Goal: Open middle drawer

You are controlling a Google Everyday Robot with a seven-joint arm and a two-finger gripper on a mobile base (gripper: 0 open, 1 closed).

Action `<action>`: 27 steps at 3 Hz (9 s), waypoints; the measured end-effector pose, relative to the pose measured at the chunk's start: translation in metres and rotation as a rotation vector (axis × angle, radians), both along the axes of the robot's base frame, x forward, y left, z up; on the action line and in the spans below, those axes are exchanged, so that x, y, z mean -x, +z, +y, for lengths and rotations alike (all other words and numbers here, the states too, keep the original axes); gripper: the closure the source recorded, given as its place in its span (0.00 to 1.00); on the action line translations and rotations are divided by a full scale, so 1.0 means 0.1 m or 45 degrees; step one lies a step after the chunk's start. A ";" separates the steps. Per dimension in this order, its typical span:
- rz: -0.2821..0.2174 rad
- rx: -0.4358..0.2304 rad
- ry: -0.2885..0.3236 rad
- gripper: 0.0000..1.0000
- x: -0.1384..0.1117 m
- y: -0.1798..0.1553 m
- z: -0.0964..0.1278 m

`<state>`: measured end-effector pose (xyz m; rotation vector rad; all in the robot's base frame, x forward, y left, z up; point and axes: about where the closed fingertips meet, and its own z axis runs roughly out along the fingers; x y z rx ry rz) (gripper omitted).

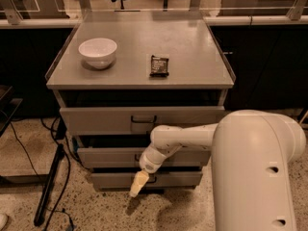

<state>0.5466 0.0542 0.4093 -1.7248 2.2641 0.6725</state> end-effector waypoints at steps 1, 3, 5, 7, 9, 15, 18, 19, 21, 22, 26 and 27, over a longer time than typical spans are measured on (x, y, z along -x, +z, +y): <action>0.003 -0.049 0.070 0.00 0.36 0.32 -0.17; 0.027 -0.095 0.090 0.00 0.71 0.57 -0.36; -0.009 -0.094 0.107 0.00 0.43 0.45 -0.23; -0.020 -0.063 0.114 0.00 0.22 0.29 -0.16; 0.052 -0.048 0.105 0.00 0.34 0.00 -0.17; 0.172 -0.085 0.204 0.00 0.92 0.26 -0.20; 0.301 -0.054 0.219 0.00 1.27 0.15 -0.30; 0.325 -0.074 0.167 0.00 1.60 0.36 -0.41; 0.342 -0.099 0.007 0.00 2.28 0.69 -0.65; 0.323 -0.105 0.027 0.00 2.26 0.69 -0.64; 0.131 -0.054 0.073 0.00 1.06 0.64 -0.50; 0.209 -0.022 0.075 0.00 0.98 0.38 -0.52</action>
Offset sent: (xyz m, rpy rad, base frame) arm -0.1084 -0.0549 0.0884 0.1141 0.0376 0.0929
